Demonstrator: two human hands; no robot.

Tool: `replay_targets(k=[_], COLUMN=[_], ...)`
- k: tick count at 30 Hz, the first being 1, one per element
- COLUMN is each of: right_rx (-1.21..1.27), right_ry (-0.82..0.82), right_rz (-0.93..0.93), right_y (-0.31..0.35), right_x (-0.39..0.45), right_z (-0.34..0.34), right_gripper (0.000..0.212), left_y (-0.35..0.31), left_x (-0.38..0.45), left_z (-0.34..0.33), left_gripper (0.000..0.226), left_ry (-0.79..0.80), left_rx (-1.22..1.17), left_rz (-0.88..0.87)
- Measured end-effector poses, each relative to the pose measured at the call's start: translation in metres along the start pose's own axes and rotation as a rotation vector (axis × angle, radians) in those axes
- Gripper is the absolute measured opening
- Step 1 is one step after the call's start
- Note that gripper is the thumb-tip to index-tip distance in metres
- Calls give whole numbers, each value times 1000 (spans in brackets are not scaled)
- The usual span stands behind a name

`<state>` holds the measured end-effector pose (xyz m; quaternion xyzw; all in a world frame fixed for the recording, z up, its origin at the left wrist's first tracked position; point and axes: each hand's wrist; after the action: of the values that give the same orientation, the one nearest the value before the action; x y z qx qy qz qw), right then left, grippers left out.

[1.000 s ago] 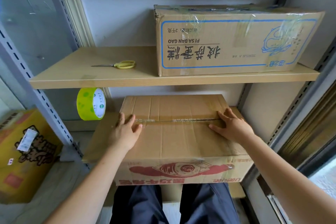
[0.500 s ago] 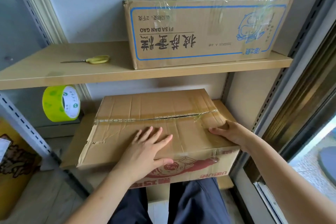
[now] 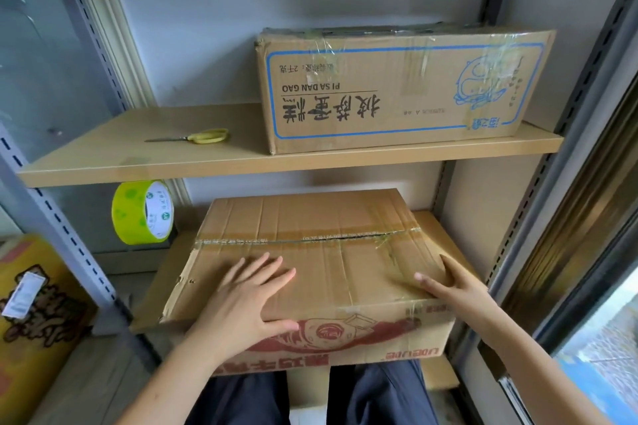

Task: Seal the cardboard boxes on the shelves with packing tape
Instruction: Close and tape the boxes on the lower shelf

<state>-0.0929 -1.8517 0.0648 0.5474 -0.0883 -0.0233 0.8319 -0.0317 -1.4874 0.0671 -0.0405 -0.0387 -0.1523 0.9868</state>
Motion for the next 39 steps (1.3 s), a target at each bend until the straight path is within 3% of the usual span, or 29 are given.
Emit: replay_targets(k=[3, 5, 7, 9, 11, 15, 17, 20, 22, 24, 26, 28, 30, 33, 36, 39], right_rx=[162, 135, 71, -71, -188, -265, -362, -361, -225, -77, 43, 142, 339, 632, 645, 518], right_ry=[103, 146, 69, -62, -90, -108, -290, -483, -341, -111, 59, 181, 229, 242, 341, 363], right_rz=[46, 41, 64, 77, 65, 32, 109, 367, 479, 518, 440, 319, 207, -8, -81, 2], right_y=[-20, -31, -35, -33, -29, 3, 26, 88, 138, 181, 216, 239, 257, 274, 289, 293], right_x=[-23, -29, -30, -29, -26, -21, -16, -6, 9, 33, 62, 88, 98, 105, 103, 98], right_z=[4, -3, -19, -29, -29, -19, -30, -86, -138, -191, -238, -279, -308, -330, -326, -299], right_gripper=[94, 96, 84, 65, 62, 76, 80, 50, 31, 34, 44, 42, 47, 62, 45, 21], left_y=[49, 69, 72, 67, 68, 107, 122, 127, 124, 120, 111, 106, 100, 106, 100, 76], left_x=[-22, -37, -43, -41, -40, -48, -53, -47, -30, -7, 7, 9, 1, -11, -13, -26], left_z=[1, 1, 4, 6, 3, 12, 21, 43, 69, 95, 115, 119, 125, 142, 160, 166], left_gripper=[111, 123, 128, 122, 119, 111, 75, 37, 34, 54, 65, 47, 28, 46, 44, 41], left_ry=[-99, -58, -26, -57, -25, 197, 43, -385, -432, -348, -204, -184, -210, -259, -332, -374], left_rx=[11, -198, -414, -421, -408, -871, -1062, -1145, -1250, -1348, -1277, -1296, -1384, -1409, -1412, -1446], left_rz=[255, 479, 626, 666, 659, 620, 706, 814, 865, 869, 923, 917, 813, 670, 700, 682])
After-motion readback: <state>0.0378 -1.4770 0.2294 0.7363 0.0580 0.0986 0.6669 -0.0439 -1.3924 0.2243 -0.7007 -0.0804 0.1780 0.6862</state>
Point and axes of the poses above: each hand's wrist, its own x-axis towards the middle knuckle, its own z-axis out of the back of the hand, y = z × x, and after that the axes turned 15 degrees about z, right-handed
